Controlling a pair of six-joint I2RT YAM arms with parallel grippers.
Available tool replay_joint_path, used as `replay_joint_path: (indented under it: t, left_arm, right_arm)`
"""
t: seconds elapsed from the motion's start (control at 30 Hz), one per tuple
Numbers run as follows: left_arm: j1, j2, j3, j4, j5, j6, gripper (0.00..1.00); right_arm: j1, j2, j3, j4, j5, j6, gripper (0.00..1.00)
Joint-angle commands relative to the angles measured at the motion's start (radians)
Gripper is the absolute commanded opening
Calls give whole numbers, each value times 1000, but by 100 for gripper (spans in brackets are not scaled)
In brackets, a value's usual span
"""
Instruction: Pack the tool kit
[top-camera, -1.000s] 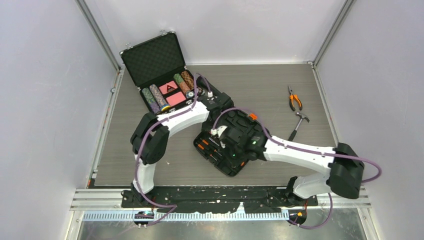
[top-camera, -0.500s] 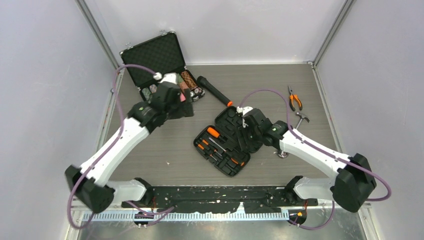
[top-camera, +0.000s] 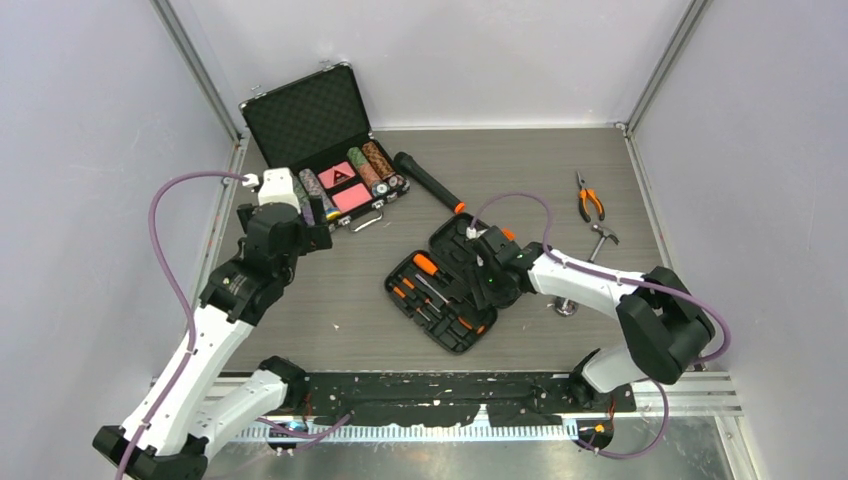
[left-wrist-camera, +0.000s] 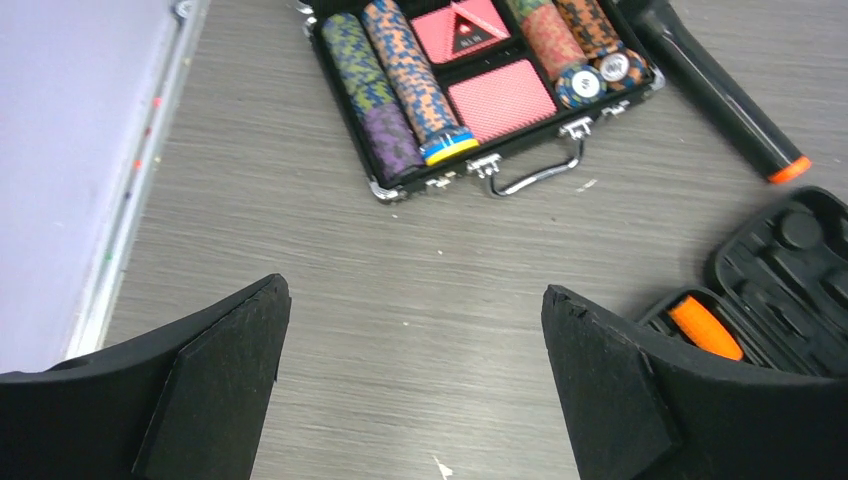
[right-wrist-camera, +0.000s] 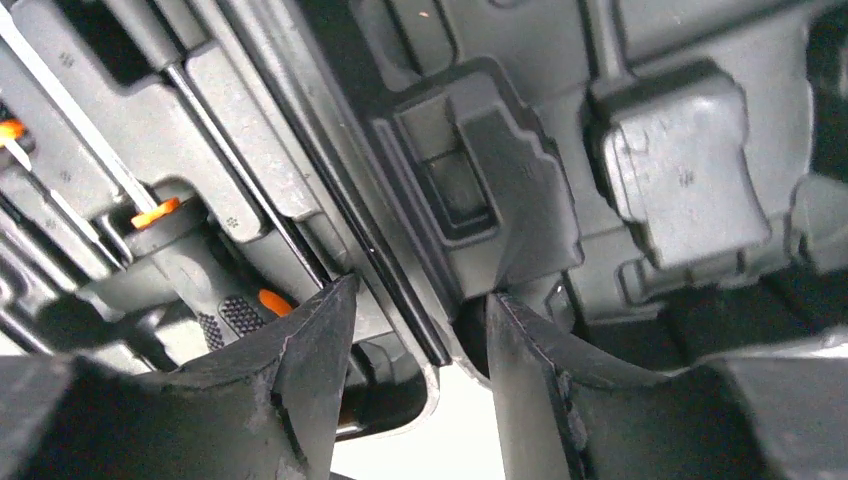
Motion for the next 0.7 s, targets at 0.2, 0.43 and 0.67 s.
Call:
replay_joint_path:
  t: [0.2, 0.43, 0.67]
  left_arm:
    - [7, -119, -59, 118, -154, 83, 96]
    - [7, -163, -73, 120, -145, 86, 96]
    - [7, -253, -102, 132, -144, 94, 99]
  right_arm:
    - [327, 47, 177, -10, -91, 367, 58]
    - [375, -67, 335, -202, 100, 339, 71]
    - [83, -298, 284, -435, 313, 218, 87]
